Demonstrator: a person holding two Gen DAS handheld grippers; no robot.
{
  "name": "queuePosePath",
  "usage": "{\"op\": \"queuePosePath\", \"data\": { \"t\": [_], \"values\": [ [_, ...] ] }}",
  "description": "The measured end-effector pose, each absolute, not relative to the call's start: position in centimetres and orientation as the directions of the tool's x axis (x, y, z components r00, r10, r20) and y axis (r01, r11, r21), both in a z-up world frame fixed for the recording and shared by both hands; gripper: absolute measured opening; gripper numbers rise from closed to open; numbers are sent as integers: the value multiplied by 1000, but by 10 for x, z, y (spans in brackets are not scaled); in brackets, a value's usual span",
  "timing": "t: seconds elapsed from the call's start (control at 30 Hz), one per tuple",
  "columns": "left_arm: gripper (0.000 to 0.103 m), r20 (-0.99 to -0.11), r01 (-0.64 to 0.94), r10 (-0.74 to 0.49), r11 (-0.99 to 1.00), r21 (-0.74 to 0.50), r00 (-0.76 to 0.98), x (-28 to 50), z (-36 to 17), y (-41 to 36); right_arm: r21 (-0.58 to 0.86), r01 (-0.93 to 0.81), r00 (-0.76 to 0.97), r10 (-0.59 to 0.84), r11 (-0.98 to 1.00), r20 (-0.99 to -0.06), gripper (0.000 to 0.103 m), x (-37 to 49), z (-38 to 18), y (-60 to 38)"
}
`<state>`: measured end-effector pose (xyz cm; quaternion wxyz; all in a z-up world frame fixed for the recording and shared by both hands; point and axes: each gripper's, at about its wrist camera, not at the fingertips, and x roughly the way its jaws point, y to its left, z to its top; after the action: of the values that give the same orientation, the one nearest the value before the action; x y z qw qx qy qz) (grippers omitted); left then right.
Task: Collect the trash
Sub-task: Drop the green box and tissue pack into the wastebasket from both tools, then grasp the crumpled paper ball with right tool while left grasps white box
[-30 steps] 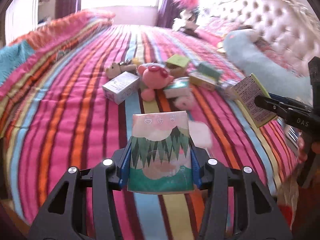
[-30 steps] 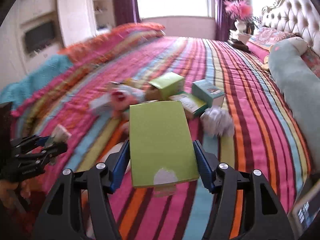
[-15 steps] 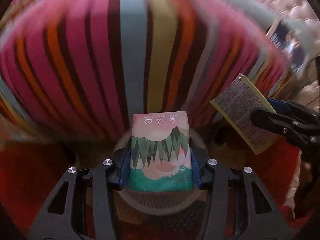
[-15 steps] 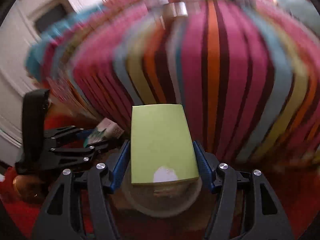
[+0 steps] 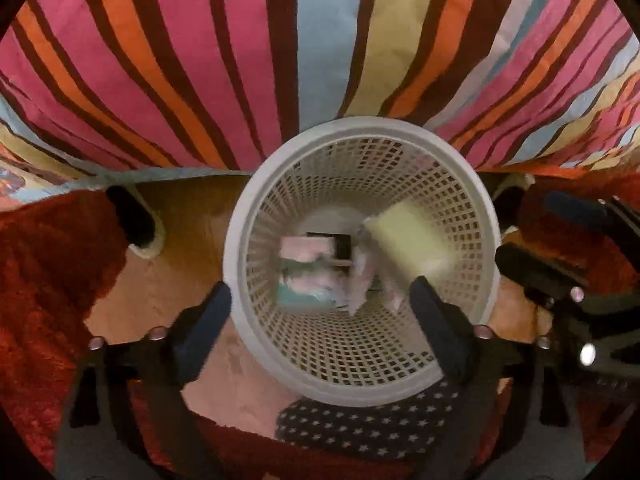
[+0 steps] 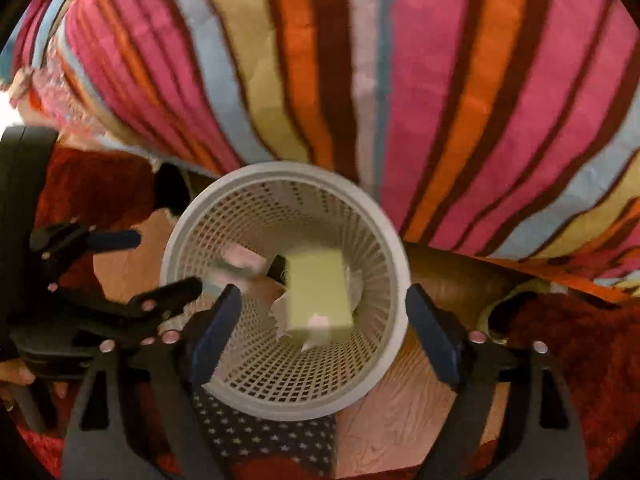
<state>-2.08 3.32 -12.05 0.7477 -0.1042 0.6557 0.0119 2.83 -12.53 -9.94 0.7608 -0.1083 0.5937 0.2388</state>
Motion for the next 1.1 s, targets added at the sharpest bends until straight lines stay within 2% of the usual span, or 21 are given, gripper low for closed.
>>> {"op": "queuePosePath", "data": {
  "t": [0.3,0.5,0.77,0.9,1.0,1.1],
  "values": [
    [91,-972,-139,-85,983,-118,219,-23,-103,34,99,-505,237,249,857,-939,81,7,-80,-143],
    [91,-959,-137,-94,981,-135,268,-23,-71,45,88,-563,325,319,822,-890,81,-4,-26,-154],
    [91,-887,-80,-108,984,-160,450,-3,23,70,67,-544,476,373,837,-797,81,26,49,-171],
    [90,-822,-50,-34,996,-76,568,28,74,89,68,-512,552,389,856,-738,81,61,83,-186],
    [90,-752,-117,114,992,48,650,77,104,111,25,-443,660,345,896,-667,81,109,115,-200],
    [91,-722,-158,155,985,64,674,128,117,132,13,-364,719,289,931,-632,81,158,125,-208]
  ]
}}
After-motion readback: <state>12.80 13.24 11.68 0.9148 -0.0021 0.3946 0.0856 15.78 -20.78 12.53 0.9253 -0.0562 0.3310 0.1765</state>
